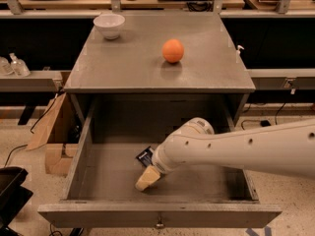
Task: Pick rxbar blueberry from top drawer and place on counter
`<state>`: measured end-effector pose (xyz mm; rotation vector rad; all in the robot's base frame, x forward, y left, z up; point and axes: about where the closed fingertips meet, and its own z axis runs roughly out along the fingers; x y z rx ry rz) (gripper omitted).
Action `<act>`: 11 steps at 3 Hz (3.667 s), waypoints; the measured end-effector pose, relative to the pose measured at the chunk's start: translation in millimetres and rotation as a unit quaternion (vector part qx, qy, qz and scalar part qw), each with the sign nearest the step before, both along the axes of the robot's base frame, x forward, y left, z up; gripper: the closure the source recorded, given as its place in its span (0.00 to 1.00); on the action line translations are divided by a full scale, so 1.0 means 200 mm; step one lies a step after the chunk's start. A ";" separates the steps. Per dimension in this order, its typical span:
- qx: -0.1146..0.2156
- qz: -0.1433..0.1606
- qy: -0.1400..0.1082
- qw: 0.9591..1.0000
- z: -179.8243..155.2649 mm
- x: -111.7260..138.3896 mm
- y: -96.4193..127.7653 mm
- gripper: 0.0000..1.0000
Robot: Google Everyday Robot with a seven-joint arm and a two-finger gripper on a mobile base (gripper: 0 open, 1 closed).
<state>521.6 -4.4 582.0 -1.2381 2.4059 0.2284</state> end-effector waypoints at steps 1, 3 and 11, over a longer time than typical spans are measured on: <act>-0.005 -0.008 0.014 1.000 -0.11 0.00 0.02 0.16; -0.005 -0.008 0.014 1.000 -0.04 0.00 0.02 0.61; 0.047 0.131 -0.094 0.986 1.73 0.25 0.23 1.00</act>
Offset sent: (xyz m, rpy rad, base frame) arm 0.0009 0.0035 -0.0217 -0.0103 0.0276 -0.0152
